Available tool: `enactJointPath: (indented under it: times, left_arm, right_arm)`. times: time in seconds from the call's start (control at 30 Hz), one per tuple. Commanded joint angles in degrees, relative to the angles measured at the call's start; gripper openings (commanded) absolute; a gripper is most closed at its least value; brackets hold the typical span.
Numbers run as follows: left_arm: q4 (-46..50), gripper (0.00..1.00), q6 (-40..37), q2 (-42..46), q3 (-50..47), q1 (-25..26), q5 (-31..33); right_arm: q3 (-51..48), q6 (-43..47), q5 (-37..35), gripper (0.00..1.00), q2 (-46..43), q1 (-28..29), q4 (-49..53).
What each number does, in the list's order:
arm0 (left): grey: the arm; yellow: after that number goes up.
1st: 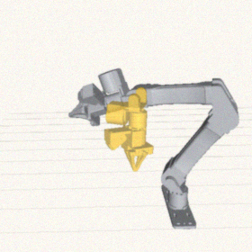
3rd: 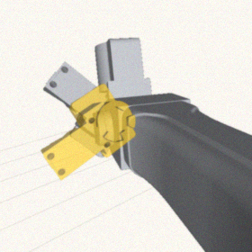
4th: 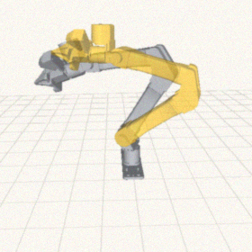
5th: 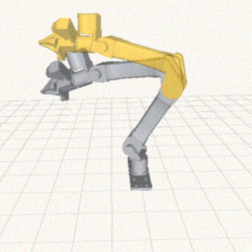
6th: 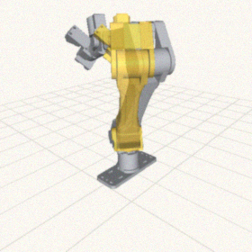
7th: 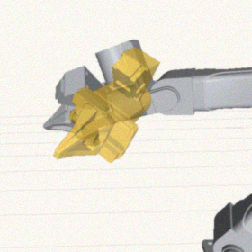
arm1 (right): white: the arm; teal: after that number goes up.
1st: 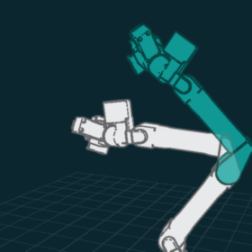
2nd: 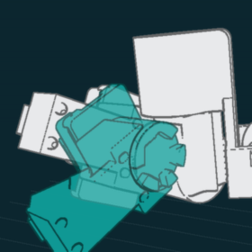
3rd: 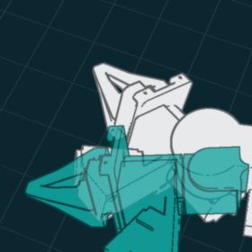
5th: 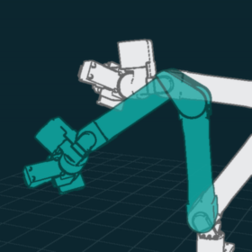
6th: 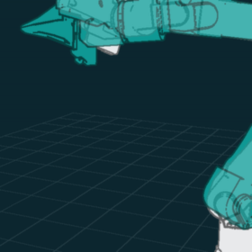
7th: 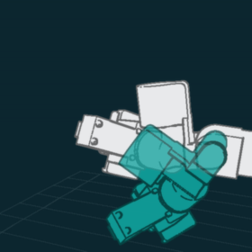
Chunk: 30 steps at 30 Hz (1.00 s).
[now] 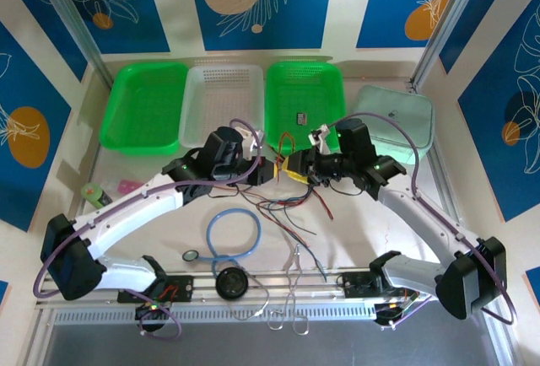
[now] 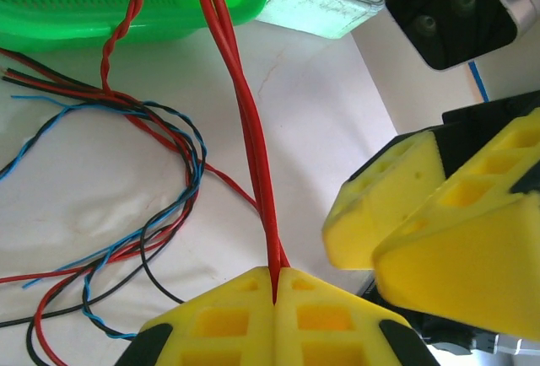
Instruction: Untangle the cables
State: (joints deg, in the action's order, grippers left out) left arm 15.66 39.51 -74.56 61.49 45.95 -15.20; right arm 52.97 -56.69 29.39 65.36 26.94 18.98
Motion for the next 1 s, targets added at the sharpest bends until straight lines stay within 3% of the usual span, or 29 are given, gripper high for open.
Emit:
enactJointPath:
  times: [0.0, 0.47, 0.7, 0.97]
  left_arm:
    - [-4.4, 0.0, 3.1, 1.3, -0.8, -1.1, -3.4]
    - [-10.6, 0.0, 7.4, 1.4, -1.4, -1.9, -6.7]
    - [-10.5, 0.0, 7.5, 1.4, -1.5, -2.1, -6.8]
    - [-10.8, 0.0, 7.9, 1.3, -1.1, -2.2, -6.7]
  right_arm:
    - [-1.6, -3.1, 4.6, 0.37, -1.3, -0.6, -5.6]
    - [-5.2, -7.1, 8.1, 0.33, -1.6, -1.0, -13.2]
    - [-6.1, -8.9, 9.1, 0.21, -1.5, -1.7, -16.3]
    - [-5.9, -10.3, 10.5, 0.15, -1.0, -1.5, -19.3]
